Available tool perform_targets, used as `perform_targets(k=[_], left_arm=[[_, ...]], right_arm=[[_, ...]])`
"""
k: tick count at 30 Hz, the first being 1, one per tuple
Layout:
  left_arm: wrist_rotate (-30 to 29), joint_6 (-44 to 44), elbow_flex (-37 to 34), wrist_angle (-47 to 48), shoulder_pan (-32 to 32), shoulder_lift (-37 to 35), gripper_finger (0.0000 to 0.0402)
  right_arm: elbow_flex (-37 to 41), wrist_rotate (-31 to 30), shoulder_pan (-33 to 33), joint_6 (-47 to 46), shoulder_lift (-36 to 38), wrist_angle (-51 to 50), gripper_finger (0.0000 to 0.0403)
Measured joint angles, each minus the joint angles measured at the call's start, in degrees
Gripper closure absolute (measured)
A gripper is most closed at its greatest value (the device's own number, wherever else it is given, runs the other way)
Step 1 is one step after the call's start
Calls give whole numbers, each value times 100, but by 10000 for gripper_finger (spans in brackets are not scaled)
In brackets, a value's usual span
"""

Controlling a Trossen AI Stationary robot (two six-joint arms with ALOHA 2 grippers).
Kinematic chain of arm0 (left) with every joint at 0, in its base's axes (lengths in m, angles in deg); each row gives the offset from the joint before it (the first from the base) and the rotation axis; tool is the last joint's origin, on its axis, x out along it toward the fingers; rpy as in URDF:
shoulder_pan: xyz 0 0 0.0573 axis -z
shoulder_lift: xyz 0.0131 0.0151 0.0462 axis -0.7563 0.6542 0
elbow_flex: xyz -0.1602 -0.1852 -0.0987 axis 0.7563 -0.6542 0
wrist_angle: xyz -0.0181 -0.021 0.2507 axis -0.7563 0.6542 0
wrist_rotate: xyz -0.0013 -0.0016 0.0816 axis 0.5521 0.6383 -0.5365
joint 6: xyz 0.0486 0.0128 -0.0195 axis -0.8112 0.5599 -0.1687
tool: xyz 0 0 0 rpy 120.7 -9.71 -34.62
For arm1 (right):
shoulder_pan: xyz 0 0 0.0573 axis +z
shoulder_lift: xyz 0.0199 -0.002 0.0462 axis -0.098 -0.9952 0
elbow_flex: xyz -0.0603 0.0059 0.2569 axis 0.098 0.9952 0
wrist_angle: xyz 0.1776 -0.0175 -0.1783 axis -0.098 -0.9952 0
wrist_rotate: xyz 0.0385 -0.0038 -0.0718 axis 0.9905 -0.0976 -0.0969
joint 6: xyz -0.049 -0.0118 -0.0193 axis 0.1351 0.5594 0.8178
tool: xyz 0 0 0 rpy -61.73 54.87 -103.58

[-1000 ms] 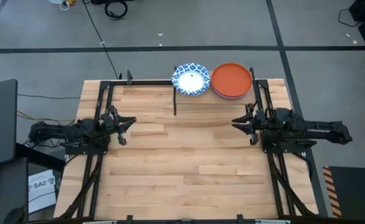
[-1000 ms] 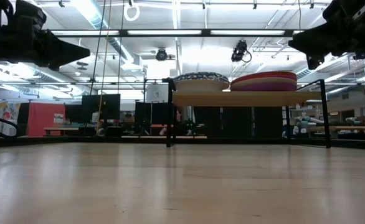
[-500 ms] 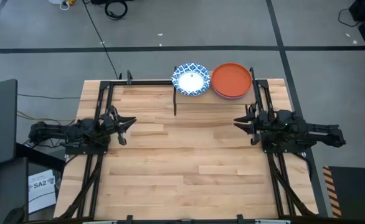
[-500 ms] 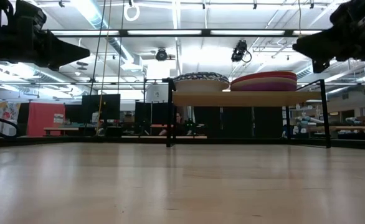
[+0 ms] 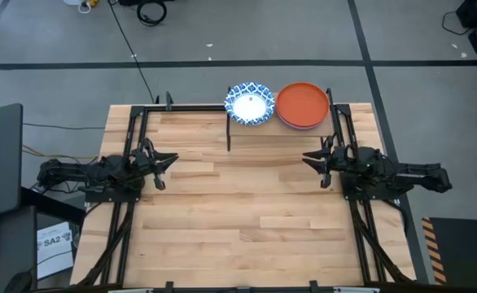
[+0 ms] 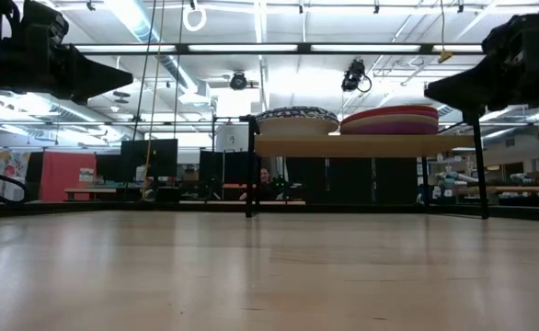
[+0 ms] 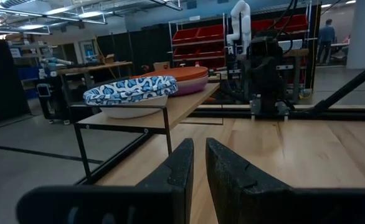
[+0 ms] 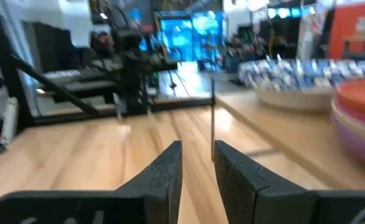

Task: Place and stack plates onto a shelf
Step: Return to Home Position

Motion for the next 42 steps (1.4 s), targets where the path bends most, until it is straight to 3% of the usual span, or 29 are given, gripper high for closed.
perform_targets(k=[8,42], left_arm=[[2,-143,3,160,0,5,354],[-3,-108,-4,-24,0,-8,354]], right_arm=[[0,-65,0,358,-166,-76,305],[0,-61,0,354,-166,-68,305]])
